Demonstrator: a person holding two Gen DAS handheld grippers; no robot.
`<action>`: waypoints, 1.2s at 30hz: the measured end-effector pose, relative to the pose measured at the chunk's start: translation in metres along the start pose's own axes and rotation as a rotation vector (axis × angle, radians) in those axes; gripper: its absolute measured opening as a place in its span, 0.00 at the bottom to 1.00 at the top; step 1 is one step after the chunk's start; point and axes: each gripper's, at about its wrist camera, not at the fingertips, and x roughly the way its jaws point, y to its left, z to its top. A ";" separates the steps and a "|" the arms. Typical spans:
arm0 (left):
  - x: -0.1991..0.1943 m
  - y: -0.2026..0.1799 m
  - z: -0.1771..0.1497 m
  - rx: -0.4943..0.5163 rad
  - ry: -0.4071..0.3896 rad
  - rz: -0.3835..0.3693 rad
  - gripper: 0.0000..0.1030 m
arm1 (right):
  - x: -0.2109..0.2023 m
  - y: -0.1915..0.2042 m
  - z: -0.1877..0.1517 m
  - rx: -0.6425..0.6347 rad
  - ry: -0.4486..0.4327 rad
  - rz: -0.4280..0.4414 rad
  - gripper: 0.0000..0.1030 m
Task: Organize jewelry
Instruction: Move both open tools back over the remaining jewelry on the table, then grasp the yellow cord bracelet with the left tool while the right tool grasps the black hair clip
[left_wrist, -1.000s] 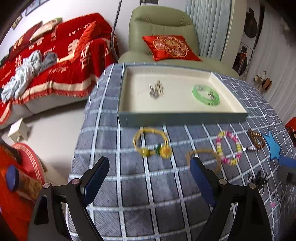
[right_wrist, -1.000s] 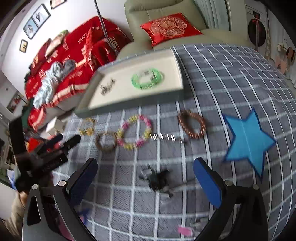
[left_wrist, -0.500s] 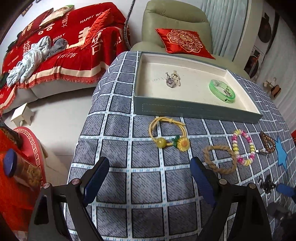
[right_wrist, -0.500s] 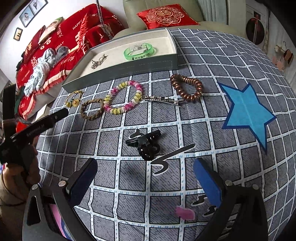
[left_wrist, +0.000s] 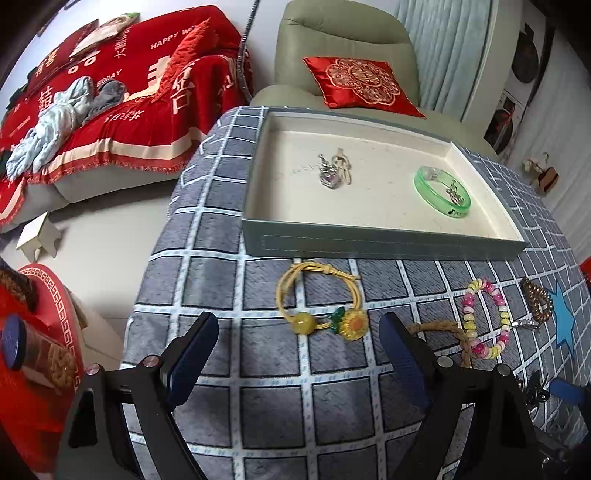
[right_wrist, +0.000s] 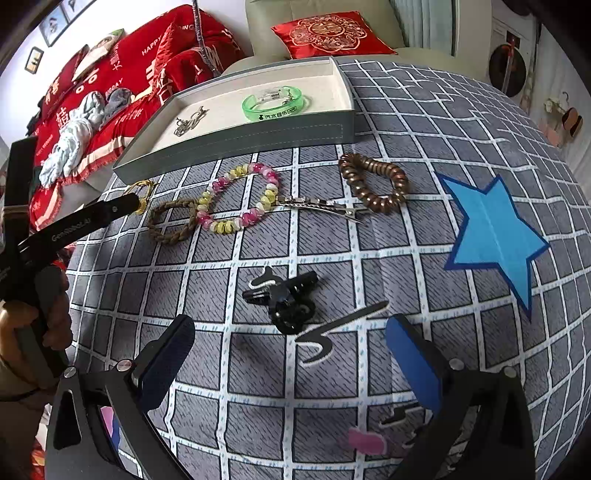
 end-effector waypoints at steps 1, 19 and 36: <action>0.002 -0.001 0.000 0.002 0.003 0.001 0.98 | 0.001 0.002 0.001 -0.008 -0.004 -0.015 0.97; 0.003 -0.021 -0.001 0.059 0.001 -0.015 0.51 | 0.000 0.025 0.001 -0.114 -0.030 -0.127 0.53; -0.027 -0.010 -0.005 0.028 -0.038 -0.110 0.33 | -0.017 -0.007 0.001 0.020 -0.040 0.026 0.19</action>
